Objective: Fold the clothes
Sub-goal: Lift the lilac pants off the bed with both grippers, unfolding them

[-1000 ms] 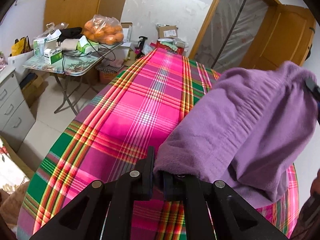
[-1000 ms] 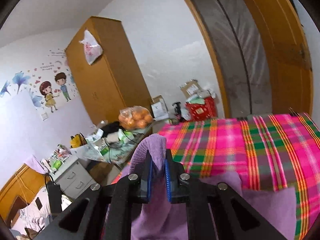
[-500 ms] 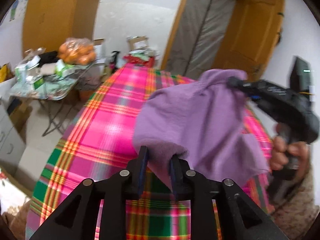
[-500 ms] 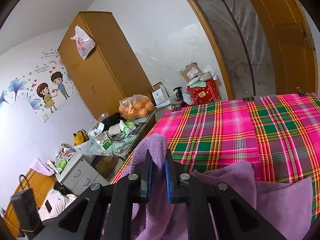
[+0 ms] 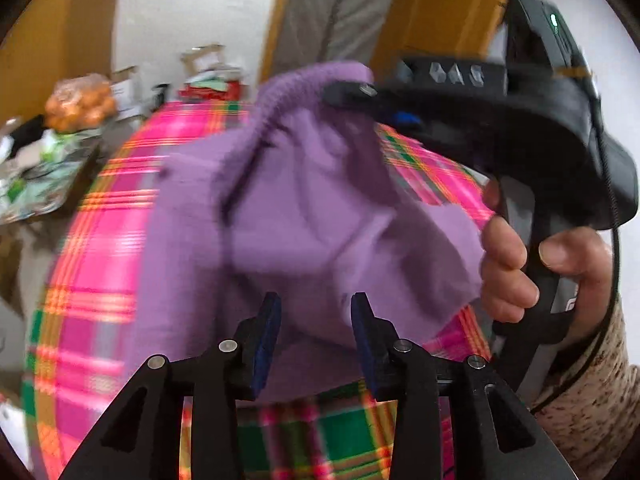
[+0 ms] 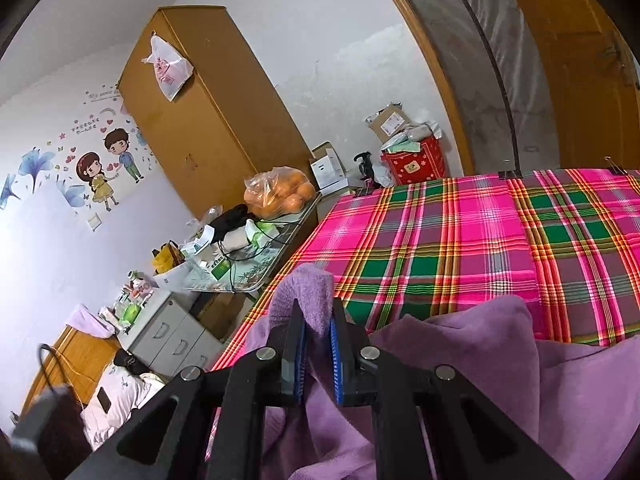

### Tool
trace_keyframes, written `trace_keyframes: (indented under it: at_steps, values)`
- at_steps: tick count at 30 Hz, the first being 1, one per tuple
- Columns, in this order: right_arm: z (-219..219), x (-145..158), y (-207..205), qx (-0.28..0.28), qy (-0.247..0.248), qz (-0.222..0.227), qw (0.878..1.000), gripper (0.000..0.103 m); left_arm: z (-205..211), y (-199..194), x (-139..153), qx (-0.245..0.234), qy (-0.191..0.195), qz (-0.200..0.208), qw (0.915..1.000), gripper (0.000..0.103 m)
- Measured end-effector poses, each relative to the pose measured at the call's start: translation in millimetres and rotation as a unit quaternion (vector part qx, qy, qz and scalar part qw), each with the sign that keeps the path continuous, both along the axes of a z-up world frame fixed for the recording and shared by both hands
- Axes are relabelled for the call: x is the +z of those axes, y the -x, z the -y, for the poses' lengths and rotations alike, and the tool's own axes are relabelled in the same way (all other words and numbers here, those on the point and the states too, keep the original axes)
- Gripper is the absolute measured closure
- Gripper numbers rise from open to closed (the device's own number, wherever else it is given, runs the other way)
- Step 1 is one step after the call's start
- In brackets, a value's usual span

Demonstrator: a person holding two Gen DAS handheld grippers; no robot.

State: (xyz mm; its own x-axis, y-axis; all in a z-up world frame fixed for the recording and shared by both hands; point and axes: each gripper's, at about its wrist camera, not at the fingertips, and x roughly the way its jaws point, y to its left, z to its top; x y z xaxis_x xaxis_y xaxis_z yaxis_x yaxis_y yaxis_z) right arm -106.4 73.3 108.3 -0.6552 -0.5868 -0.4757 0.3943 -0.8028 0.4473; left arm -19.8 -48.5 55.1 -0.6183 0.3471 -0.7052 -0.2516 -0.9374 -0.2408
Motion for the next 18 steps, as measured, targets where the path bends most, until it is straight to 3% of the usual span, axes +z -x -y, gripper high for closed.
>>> trace_keyframes:
  at_steps: [8, 12, 18]
  values:
    - [-0.8, -1.8, -3.2, 0.014, 0.001, 0.004, 1.0, 0.092, -21.9, 26.4, -21.8, 0.023, 0.047, 0.036, 0.998, 0.065]
    - [-3.3, -5.5, -4.3, 0.017, 0.004, 0.011, 1.0, 0.092, -14.9, 42.3, -35.6, 0.04, 0.009, 0.093, 0.9948, 0.065]
    - [-11.5, -11.4, -3.7, 0.015, 0.012, 0.022, 1.0, 0.091, -24.0, 46.3, -40.2, 0.041, 0.04, 0.093, 0.994, 0.065]
